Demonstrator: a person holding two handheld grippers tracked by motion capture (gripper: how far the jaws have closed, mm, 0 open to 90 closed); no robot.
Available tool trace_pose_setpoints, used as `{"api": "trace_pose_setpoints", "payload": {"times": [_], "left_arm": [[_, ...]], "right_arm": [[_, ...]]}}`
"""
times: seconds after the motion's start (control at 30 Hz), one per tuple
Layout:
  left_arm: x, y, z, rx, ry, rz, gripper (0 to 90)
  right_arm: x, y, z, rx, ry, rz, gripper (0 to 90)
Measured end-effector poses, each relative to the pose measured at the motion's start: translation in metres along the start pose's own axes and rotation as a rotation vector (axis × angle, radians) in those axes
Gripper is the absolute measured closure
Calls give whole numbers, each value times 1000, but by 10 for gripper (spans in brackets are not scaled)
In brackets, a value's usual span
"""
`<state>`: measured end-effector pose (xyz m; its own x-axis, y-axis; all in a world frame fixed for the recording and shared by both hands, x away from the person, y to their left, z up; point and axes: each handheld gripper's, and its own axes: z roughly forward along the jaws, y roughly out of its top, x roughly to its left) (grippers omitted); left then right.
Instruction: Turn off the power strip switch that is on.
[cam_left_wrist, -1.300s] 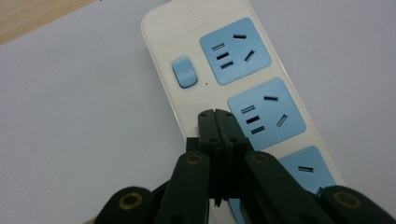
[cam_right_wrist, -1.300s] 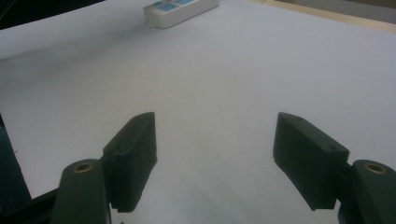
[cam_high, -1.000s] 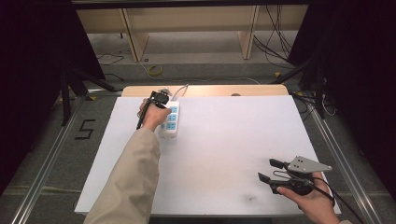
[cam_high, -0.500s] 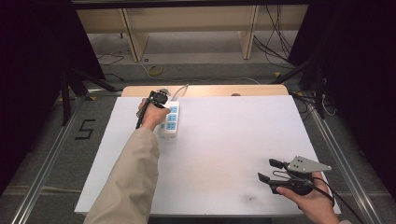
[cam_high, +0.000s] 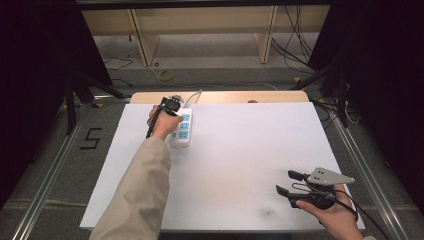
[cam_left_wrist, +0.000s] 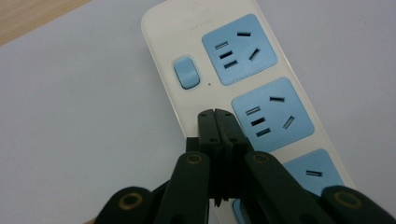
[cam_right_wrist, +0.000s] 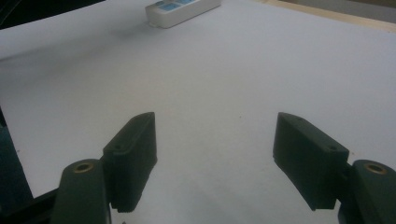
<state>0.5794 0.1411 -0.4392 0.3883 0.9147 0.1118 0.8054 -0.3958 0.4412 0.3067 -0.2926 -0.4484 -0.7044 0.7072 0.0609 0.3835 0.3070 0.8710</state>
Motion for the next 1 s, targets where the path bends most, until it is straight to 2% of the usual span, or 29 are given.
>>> {"api": "trace_pose_setpoints", "payload": {"times": [0.1,0.13,0.17,0.2,0.23,0.3,0.4,0.5,0.63,0.87,0.93,1.0], "left_arm": [[1,0,0,4,-6,-10,898],[-1,2,0,35,5,8,898],[-1,2,0,35,5,8,899],[-2,3,0,51,17,31,899],[-3,4,0,52,21,34,898],[-2,4,1,27,13,9,898],[-4,5,1,17,10,6,898],[-5,6,2,17,-10,-9,899],[-10,9,2,30,19,11,900],[-8,9,2,28,12,3,900],[-9,10,2,32,23,18,900],[-10,10,3,29,27,12,900]], "right_arm": [[0,0,0,-1,-1,0,307],[0,0,0,-1,0,-1,307],[0,0,0,-1,0,-1,307],[0,0,0,0,0,0,307],[0,0,0,2,-1,1,307],[0,0,0,1,1,0,307],[0,0,-1,-1,1,0,307],[-1,0,0,2,-1,1,307],[0,0,-1,2,1,1,307],[-1,-2,-2,1,0,3,306],[-1,-2,-2,1,-1,5,306],[-1,-2,-2,2,-2,5,307]]}}
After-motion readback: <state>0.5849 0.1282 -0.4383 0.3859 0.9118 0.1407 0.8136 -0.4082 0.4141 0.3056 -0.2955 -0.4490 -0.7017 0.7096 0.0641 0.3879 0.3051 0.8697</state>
